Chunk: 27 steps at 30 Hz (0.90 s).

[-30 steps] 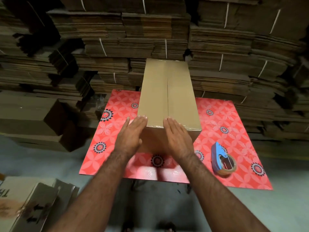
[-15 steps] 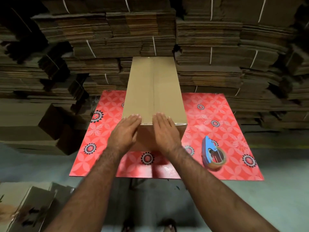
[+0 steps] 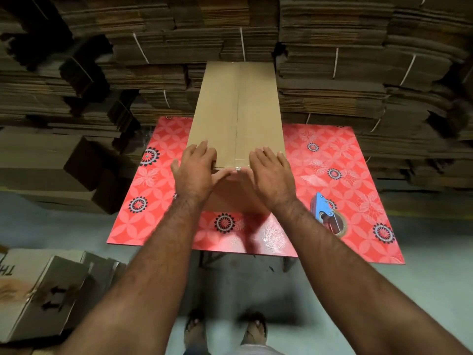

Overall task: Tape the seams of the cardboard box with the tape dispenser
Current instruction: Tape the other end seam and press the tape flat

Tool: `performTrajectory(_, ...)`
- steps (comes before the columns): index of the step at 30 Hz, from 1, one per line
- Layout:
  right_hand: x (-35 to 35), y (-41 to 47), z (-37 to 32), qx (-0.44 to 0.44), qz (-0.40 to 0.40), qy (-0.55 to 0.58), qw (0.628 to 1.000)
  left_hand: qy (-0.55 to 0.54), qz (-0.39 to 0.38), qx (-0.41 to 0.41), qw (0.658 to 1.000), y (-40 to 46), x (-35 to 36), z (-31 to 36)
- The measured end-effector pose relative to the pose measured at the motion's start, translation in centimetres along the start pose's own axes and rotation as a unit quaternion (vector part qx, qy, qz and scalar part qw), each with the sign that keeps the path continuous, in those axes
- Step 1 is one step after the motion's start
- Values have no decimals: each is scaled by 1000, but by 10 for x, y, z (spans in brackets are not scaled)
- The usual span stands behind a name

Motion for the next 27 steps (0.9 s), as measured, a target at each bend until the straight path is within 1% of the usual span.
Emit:
performTrajectory(3,7,0,6,-37,29,15,999,-73,-5,46,996,2,4,-6)
performTrajectory(6,5,-7,27,-74,70,26,994,-115,4,87,990,-5,-1,-18)
performTrajectory(9,5,-12,39,-70,80,49,993,-147,18,129,981,-10,-3,-27)
performTrajectory(11,4,-14,40,-56,76,77,993,-190,0,122,974,-12,-1,-33)
performTrajectory(12,2,-14,41,-35,70,96,992,-223,-2,90,971,-11,-5,-36)
performTrajectory(13,0,-13,43,0,66,119,991,-260,7,35,965,-11,-8,-43)
performTrajectory(15,-4,-8,55,107,56,186,975,-311,34,-112,943,-10,-9,-61)
performTrajectory(16,-3,-5,61,160,40,219,962,-319,34,-178,930,-10,-4,-69)
performTrajectory(17,1,-2,64,194,14,241,951,-331,30,-220,917,-10,3,-75)
performTrajectory(18,6,1,63,209,-17,251,945,-350,23,-244,904,-8,9,-77)
performTrajectory(19,9,4,61,212,-46,252,943,-365,17,-252,896,-7,14,-78)
performTrajectory(21,13,9,62,217,-81,253,939,-369,-3,-242,897,-2,19,-74)
performTrajectory(24,15,8,74,246,-110,263,926,-362,-28,-223,905,-1,23,-63)
performTrajectory(27,7,-5,87,257,-116,259,924,-387,-33,-224,894,-11,27,-47)
Point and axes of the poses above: each hand's wrist, its own y-axis towards the middle knuckle, its own x-axis out of the palm, z = x × y, the point moved 9 cm from there along y, towards the middle knuckle, and after that the axes turned 5 degrees about x, right-handed, at the moved point
